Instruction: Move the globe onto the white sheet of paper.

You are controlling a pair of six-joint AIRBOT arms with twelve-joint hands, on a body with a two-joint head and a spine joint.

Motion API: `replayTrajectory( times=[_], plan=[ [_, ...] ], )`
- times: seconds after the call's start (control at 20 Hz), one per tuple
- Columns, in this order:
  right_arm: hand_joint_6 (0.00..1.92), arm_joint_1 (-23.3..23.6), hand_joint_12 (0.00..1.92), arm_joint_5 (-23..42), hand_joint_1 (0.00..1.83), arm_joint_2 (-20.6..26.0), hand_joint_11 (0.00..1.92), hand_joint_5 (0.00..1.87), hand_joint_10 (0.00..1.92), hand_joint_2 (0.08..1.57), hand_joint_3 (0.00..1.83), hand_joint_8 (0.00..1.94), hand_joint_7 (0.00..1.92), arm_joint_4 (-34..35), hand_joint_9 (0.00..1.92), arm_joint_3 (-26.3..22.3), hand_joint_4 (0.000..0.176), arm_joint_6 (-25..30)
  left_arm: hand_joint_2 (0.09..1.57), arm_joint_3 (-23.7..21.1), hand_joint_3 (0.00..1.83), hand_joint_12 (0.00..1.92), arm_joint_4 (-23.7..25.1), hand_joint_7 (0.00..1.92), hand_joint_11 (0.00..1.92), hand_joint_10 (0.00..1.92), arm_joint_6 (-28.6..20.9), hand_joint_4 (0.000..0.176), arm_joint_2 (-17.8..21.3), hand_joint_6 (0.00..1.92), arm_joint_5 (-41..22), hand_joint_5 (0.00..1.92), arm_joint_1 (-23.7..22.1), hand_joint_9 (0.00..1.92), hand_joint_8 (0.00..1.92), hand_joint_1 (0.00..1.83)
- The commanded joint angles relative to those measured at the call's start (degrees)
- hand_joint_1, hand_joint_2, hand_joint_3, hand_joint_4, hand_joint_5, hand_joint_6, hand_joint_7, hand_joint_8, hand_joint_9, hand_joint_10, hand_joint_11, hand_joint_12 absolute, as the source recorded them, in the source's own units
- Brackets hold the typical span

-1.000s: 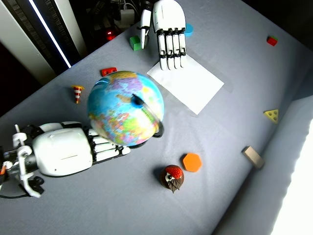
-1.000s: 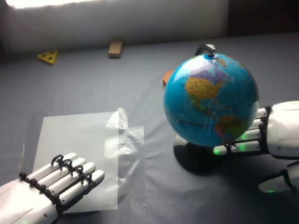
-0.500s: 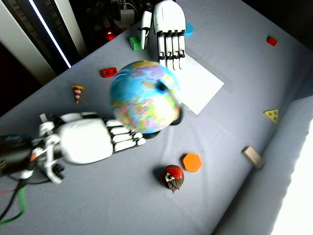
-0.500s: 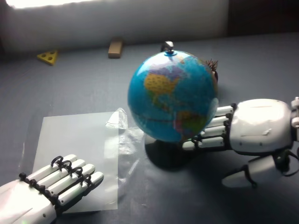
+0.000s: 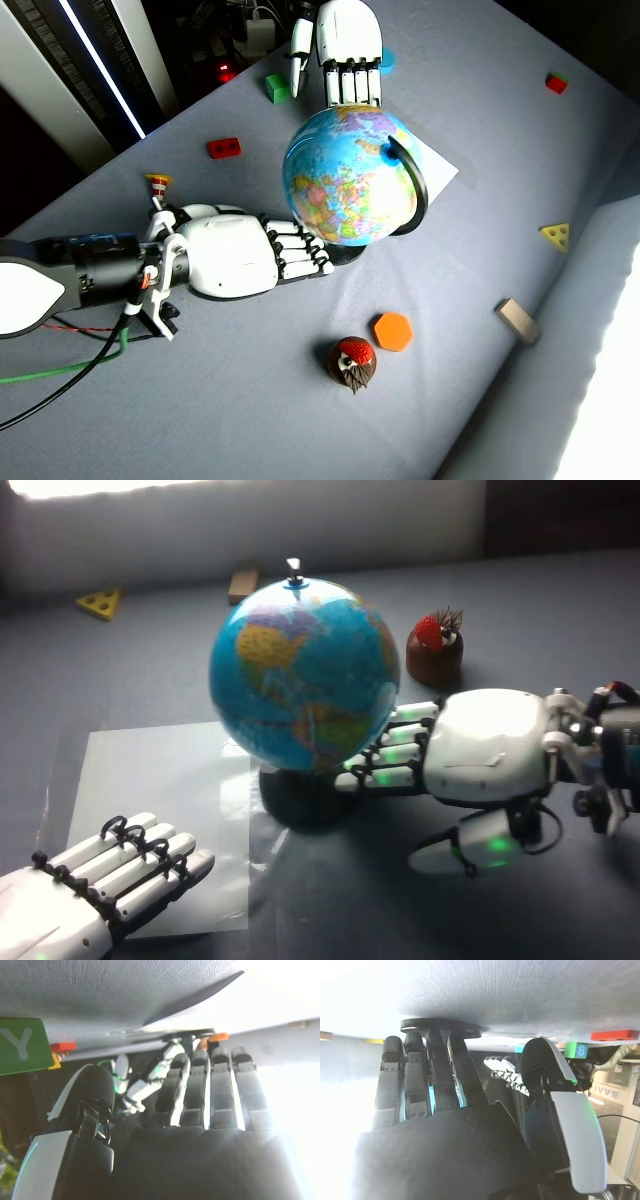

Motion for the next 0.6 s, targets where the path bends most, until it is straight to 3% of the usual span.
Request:
replayTrajectory(
  times=[0.0,0.55],
  plan=[
    [0.0,-0.29,0.24,-4.28,0.0,-1.55,0.0,0.2,0.0,1.29,0.0,0.0,0.18,-4.06,0.13,-0.45,0.0,0.92,1.37,0.35,0.0,0.0,0.62,0.0,0.0,0.0,-0.62,0.0,0.42,0.0,-6.41,0.0,-0.02,0.0,0.0,0.0],
    [0.0,4.29,0.27,-11.32,0.0,-7.22,0.0,0.2,0.0,1.29,0.0,0.0,0.19,-8.17,0.13,-1.21,0.0,1.6,1.37,0.93,0.0,0.0,-1.88,0.0,0.0,0.0,-0.91,0.0,0.93,0.0,-5.98,0.0,1.11,0.0,0.0,0.0]
  ],
)
